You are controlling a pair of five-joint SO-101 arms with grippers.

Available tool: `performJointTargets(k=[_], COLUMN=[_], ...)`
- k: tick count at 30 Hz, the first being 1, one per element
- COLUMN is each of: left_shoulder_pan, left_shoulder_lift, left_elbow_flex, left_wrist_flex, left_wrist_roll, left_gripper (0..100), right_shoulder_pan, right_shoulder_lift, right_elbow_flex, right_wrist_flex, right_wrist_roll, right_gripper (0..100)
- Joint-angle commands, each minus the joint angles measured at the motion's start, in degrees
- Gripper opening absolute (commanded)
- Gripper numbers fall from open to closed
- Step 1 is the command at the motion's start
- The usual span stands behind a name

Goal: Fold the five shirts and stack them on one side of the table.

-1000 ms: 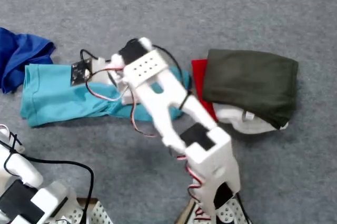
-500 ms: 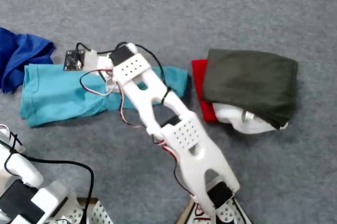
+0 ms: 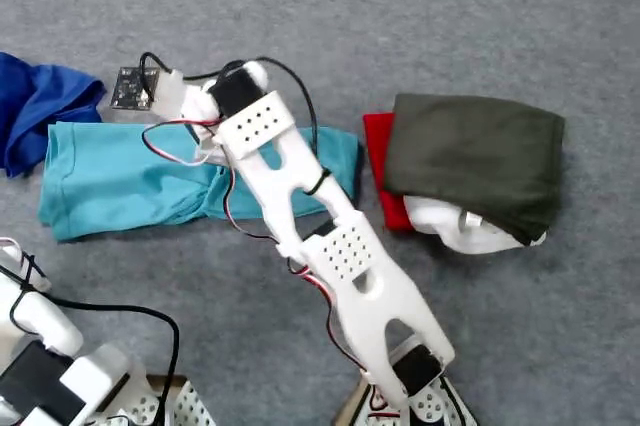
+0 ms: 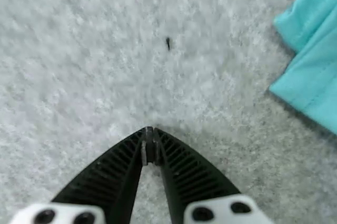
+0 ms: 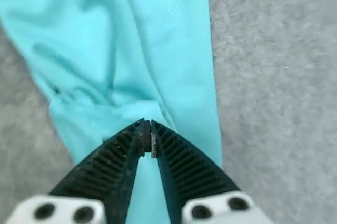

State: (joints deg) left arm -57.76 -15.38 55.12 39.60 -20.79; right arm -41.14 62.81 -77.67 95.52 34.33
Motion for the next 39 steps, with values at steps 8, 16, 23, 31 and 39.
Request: performJointTargets(k=[8,16,23,31,39], left_shoulder_pan=[2.02,3.25,15.47,19.69,21.27], left_shoulder_lift=[-1.98,-1.54,0.57,30.46,58.59], left_elbow_flex=[-2.46,-30.33,-51.16,-73.76,-106.02], left_wrist_flex=[4.4,30.51,41.23,45.19,55.91], left_wrist_roll=[-0.09,4.4,4.75,4.13,-4.31], left_gripper=[2,2,18,19,19], right_shoulder_pan=[1.1,1.19,2.68,5.41,5.41], right_shoulder_lift=[8.66,-4.79,-14.2,-17.19,-17.01], right_elbow_flex=[-10.77,-14.02,-8.04,-5.41,-4.88], right_wrist_flex=[-3.34,6.86,6.95,6.86,6.86], right_wrist_roll=[-5.89,-6.68,-8.44,-8.0,-5.89], right_gripper=[0.3,0.3,0.3,0.3,0.3])
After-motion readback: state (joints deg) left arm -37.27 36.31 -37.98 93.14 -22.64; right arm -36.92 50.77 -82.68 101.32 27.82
